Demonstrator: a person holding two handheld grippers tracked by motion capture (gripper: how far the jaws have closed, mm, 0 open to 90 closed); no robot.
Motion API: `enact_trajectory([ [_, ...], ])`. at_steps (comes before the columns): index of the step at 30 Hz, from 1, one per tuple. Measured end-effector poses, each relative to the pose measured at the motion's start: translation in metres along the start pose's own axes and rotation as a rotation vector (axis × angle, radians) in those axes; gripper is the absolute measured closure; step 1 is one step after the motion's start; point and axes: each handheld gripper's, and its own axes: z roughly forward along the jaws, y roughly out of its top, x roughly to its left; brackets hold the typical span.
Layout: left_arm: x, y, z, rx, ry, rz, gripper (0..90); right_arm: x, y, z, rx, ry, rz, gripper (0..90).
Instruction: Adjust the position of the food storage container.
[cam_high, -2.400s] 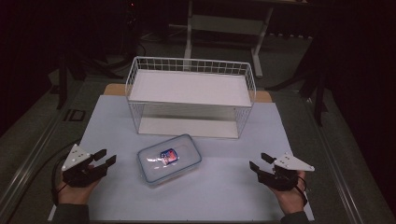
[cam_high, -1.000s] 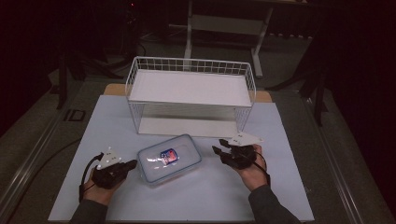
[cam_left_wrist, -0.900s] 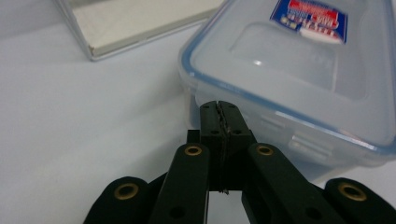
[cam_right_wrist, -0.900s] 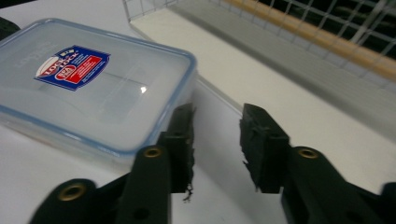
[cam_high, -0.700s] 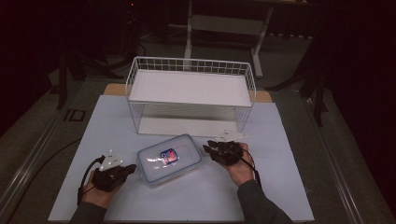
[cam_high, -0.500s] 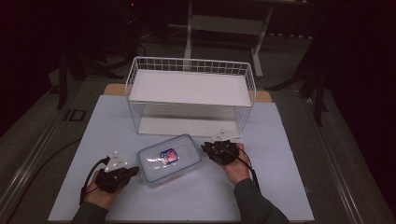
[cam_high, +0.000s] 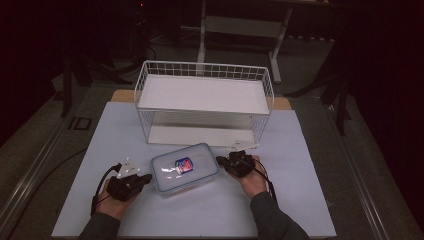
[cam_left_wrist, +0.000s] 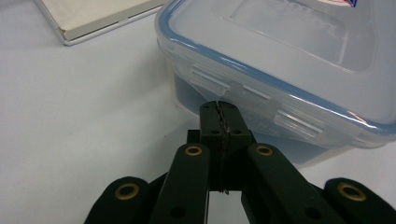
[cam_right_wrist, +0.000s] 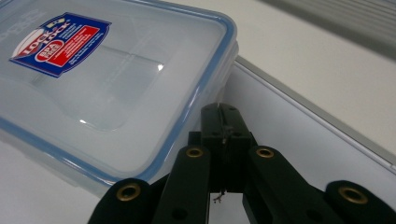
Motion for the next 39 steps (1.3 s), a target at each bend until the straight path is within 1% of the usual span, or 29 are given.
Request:
enact_trajectory([
  [2, 0.001, 0.001, 0.002, -0.001, 0.008, -0.009, 89.8, 0.0, -0.001, -0.001, 0.003, 0.006, 0.004, 90.0],
  [3, 0.002, 0.004, 0.005, -0.002, 0.017, -0.021, 89.8, 0.0, -0.002, -0.004, 0.01, 0.011, 0.008, 90.0],
  [4, 0.002, 0.004, 0.005, -0.002, 0.017, -0.021, 89.9, 0.0, -0.002, -0.004, 0.01, 0.011, 0.008, 90.0],
  [5, 0.002, 0.007, 0.009, -0.002, 0.025, -0.042, 89.9, 0.001, -0.004, -0.007, 0.015, 0.011, 0.01, 90.0],
  [8, 0.002, 0.011, 0.014, -0.003, 0.029, -0.048, 90.0, 0.001, -0.008, -0.011, 0.018, 0.011, 0.02, 90.0],
  [9, 0.002, 0.014, 0.018, 0.0, 0.022, -0.057, 90.0, 0.0, -0.011, -0.015, 0.019, 0.012, 0.024, 90.0],
  [10, 0.002, 0.014, 0.018, 0.0, 0.022, -0.057, 90.0, 0.0, -0.011, -0.015, 0.019, 0.012, 0.024, 90.0],
  [13, 0.001, 0.018, 0.024, -0.007, 0.01, -0.075, 90.0, -0.001, -0.018, -0.025, 0.027, 0.016, 0.033, 90.0],
  [14, 0.001, 0.019, 0.025, -0.009, 0.007, -0.075, 90.0, -0.001, -0.02, -0.027, 0.028, 0.021, 0.034, 90.0],
  [16, -0.001, 0.022, 0.028, -0.001, 0.01, -0.062, 90.0, -0.001, -0.023, -0.032, 0.027, 0.031, 0.04, 90.0],
  [22, -0.004, 0.03, 0.037, 0.004, -0.002, -0.064, 90.0, -0.001, -0.034, -0.043, 0.02, 0.032, 0.067, 90.0],
  [24, -0.005, 0.032, 0.038, 0.006, -0.002, -0.058, 90.0, -0.001, -0.037, -0.047, 0.021, 0.029, 0.07, 90.0],
  [25, -0.007, 0.034, 0.041, 0.003, -0.006, -0.064, 90.0, -0.001, -0.038, -0.048, 0.023, 0.027, 0.071, 90.0],
  [29, -0.011, 0.035, 0.043, -0.002, -0.014, -0.073, 90.0, -0.002, -0.042, -0.053, 0.018, 0.025, 0.072, 90.0],
  [31, -0.012, 0.035, 0.043, -0.001, -0.017, -0.071, 90.0, -0.003, -0.043, -0.054, 0.016, 0.022, 0.074, 90.0],
  [33, -0.014, 0.035, 0.044, -0.005, -0.027, -0.077, 90.0, -0.004, -0.044, -0.055, 0.017, 0.014, 0.073, 90.0],
  [36, -0.015, 0.034, 0.045, -0.015, -0.034, -0.092, 90.0, -0.005, -0.045, -0.057, 0.016, 0.005, 0.078, 90.0],
  [39, -0.013, 0.032, 0.046, -0.032, -0.058, -0.11, 90.0, -0.006, -0.047, -0.059, 0.011, 0.004, 0.081, 89.9],
])
